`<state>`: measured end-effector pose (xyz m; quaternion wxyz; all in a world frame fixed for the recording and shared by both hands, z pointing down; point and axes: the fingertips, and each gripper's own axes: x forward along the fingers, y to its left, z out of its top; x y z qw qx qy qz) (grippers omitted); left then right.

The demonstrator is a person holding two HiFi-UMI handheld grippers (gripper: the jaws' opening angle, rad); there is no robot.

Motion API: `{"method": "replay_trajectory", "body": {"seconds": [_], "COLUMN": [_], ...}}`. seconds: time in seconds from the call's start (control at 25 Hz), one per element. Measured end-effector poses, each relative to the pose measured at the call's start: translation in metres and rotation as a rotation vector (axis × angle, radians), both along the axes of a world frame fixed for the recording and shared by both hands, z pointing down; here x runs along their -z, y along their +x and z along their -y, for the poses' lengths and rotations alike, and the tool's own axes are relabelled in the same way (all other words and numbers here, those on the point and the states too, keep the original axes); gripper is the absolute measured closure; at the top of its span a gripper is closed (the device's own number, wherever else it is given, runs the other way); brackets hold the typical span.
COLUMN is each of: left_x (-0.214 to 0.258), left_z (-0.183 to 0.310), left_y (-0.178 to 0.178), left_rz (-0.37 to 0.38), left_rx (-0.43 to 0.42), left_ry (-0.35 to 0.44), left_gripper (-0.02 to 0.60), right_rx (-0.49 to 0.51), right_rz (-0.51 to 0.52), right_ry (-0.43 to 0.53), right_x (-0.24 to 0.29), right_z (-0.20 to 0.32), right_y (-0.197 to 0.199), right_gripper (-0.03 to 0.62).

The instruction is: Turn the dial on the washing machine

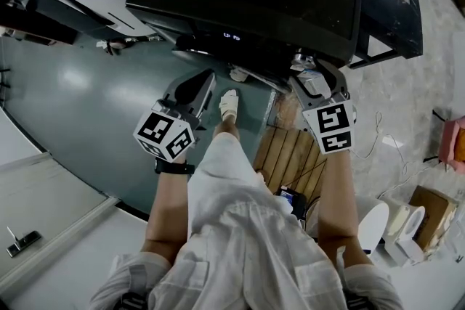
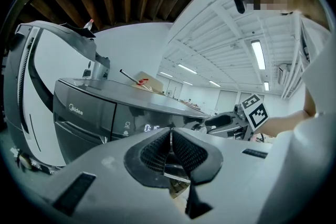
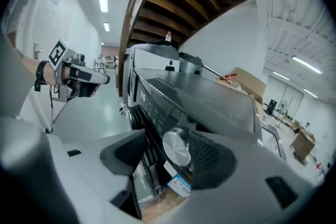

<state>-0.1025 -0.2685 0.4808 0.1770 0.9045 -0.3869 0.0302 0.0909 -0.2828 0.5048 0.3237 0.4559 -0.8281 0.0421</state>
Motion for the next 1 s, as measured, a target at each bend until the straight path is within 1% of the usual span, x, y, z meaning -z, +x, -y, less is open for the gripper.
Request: {"method": "replay_trajectory", "body": {"seconds": [0.08, 0.16, 0.28, 0.4, 0.56, 0.64, 0.76, 0.84, 0.92, 1.0], "left_x": [0.001, 0.003, 0.004, 0.003, 0.003, 0.004, 0.005, 0.005, 0.005, 0.005], "left_z": [-0.001, -0.002, -0.003, -0.004, -0.005, -0.005, -0.005, -0.005, -0.006, -0.008], "left_y": [0.004, 0.008, 0.008, 0.008, 0.011, 0.013, 0.016, 0.016, 0.017, 0.017], "left_rz": [-0.001, 0.000, 0.003, 0.003, 0.005, 0.003, 0.004, 0.004, 0.004, 0.006], "left_rx": [-0.006, -0.016, -0.020, -0.018, -0.028, -0.032, -0.037, -0.037, -0.040, -0.043], "left_ry": [0.003, 0.005, 0.004, 0.002, 0.001, 0.004, 0.007, 0.007, 0.006, 0.004], "left_gripper": [0.565, 0.565, 0.565, 0.565, 0.565, 0.565, 0.565, 0.565, 0.565, 0.565], "right_rx": [0.042, 0.063, 0.031, -0.016, -0.022, -0.032, -0.027, -0.010, -0.015, -0.038], "right_rz": [-0.033, -0.081, -0.087, -0.070, -0.038, -0.030, -0.003, -0.022, -0.047, -0.039], "right_ry": [0.027, 0.036, 0.042, -0.024, -0.092, -0.068, 0.025, 0.044, 0.019, -0.046], "right_x": [0.001, -0.006, -0.011, -0.024, -0.039, -0.033, -0.010, -0.007, -0.016, -0.031], "right_z": [0.006, 0.008, 0.006, -0.003, -0.020, -0.021, -0.008, -0.001, -0.001, -0.008], "right_y": [-0.010, -0.012, -0.003, 0.013, 0.017, 0.017, 0.011, 0.007, 0.008, 0.014], "right_gripper": [0.335, 0.335, 0.339, 0.319, 0.333, 0.330, 0.335, 0.332, 0.321, 0.296]}}
